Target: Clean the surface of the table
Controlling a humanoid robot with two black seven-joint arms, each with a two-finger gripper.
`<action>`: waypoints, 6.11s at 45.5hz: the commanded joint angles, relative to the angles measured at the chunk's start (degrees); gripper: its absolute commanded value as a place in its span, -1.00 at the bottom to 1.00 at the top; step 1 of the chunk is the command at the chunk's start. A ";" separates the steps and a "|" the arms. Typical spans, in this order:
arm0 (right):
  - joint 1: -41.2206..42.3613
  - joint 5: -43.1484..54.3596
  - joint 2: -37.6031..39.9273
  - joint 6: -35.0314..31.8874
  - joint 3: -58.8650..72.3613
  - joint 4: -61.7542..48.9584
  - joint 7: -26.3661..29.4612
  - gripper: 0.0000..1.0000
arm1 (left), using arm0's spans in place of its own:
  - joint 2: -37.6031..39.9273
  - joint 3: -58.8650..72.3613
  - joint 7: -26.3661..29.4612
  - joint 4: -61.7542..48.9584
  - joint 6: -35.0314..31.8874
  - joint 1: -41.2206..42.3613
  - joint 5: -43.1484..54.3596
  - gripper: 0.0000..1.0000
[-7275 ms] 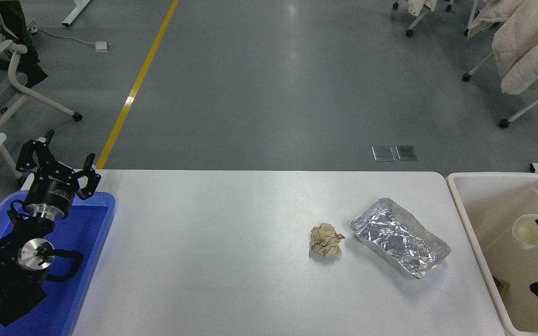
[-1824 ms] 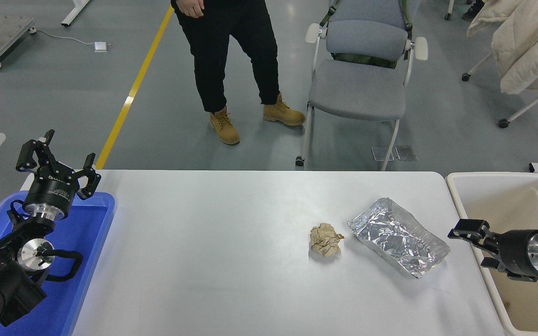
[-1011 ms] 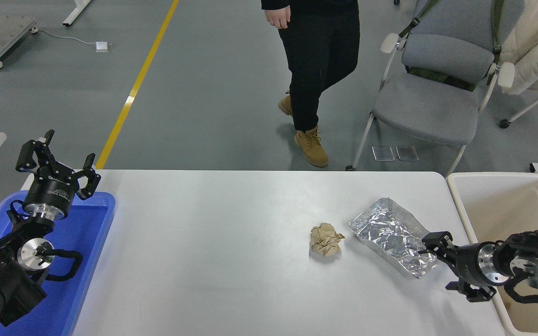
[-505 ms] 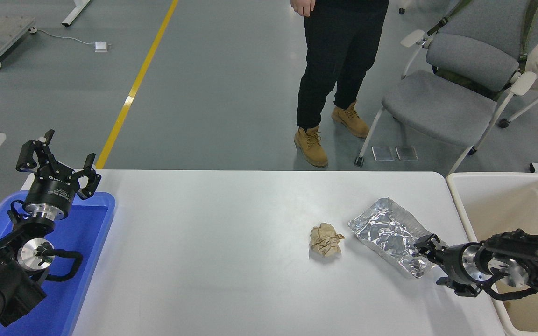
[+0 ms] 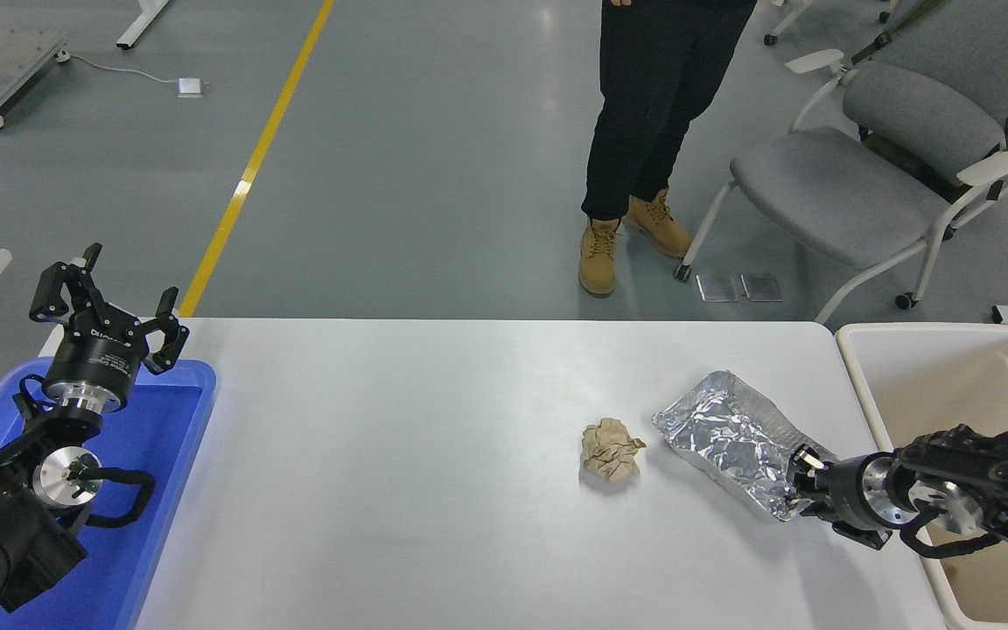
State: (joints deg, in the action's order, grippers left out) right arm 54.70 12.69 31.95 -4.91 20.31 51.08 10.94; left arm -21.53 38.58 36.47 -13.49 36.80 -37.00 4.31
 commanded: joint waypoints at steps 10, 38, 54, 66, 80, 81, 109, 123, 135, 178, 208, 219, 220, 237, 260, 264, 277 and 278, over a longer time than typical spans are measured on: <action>0.41 -0.04 1.45 -0.54 -0.09 0.60 0.05 -1.00 | 0.00 0.00 0.00 -0.04 0.03 0.00 0.00 1.00; 20.70 15.87 25.17 -11.43 2.98 26.08 6.81 -1.00 | 0.00 0.00 0.00 0.05 0.03 0.00 0.00 1.00; 33.36 19.74 38.10 -29.01 1.93 28.11 9.63 -1.00 | 0.00 0.00 0.00 -0.04 0.03 0.00 0.00 1.00; 35.91 21.50 40.65 -32.00 1.93 28.11 9.98 -1.00 | 0.00 0.00 0.00 -0.04 0.03 0.00 0.00 1.00; 37.49 23.96 42.58 -33.85 1.84 27.67 10.07 -1.00 | 0.00 0.00 0.00 -0.04 0.03 0.00 0.00 1.00; 37.67 24.05 42.58 -33.94 1.84 27.50 10.07 -1.00 | 0.00 0.00 0.00 -0.04 0.03 0.00 0.00 1.00; 17.21 16.05 24.57 -24.28 -5.53 -9.49 9.46 -1.00 | 0.00 0.00 0.00 -0.04 0.03 0.00 0.00 1.00; 1.47 14.91 9.20 -17.42 -16.35 -34.80 9.28 -1.00 | 0.00 0.00 0.00 -0.04 0.03 0.00 0.00 1.00; -7.06 9.73 -2.93 -11.10 -18.64 -49.49 9.19 -1.00 | 0.00 0.00 0.00 0.05 -0.06 0.09 0.00 1.00; -13.74 2.25 -11.47 8.42 -21.36 -51.34 9.10 -0.05 | 0.00 0.00 0.00 0.04 -0.06 0.09 0.00 1.00; -9.97 1.55 2.58 7.72 -22.33 -39.75 5.08 1.00 | 0.00 0.00 0.00 0.05 -0.06 0.09 0.00 1.00; -10.84 1.63 9.62 7.55 -33.74 -24.11 -16.02 1.00 | 0.00 0.00 0.00 0.04 -0.06 0.00 0.00 1.00; -11.19 1.63 9.80 7.55 -35.41 -22.97 -16.82 1.00 | 0.00 0.00 0.00 0.05 -0.06 0.00 0.00 1.00; -24.10 2.69 5.68 7.19 -65.98 -2.40 -20.69 1.00 | 0.00 0.00 0.00 -0.04 -0.06 0.00 0.00 1.00; -31.50 14.80 -27.81 1.92 -93.69 -0.62 -28.51 1.00 | 0.00 0.00 0.00 -0.04 -0.06 0.00 0.00 1.00; -30.45 21.39 -30.01 1.75 -93.69 -4.05 -30.79 1.00 | 0.00 0.00 0.00 0.04 -0.06 0.00 0.00 1.00; -28.16 24.57 -30.19 1.04 -93.78 -5.73 -31.59 1.00 | 0.00 0.00 0.00 -0.04 0.03 0.00 0.00 1.00; -28.16 24.57 -30.19 1.04 -93.78 -5.82 -31.50 1.00 | 0.00 0.00 0.00 -0.04 0.03 0.00 0.00 1.00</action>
State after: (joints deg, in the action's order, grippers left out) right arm 25.34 33.70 4.37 -3.29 -72.36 46.80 -19.02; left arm -21.53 38.58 36.47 -13.50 36.74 -37.01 4.30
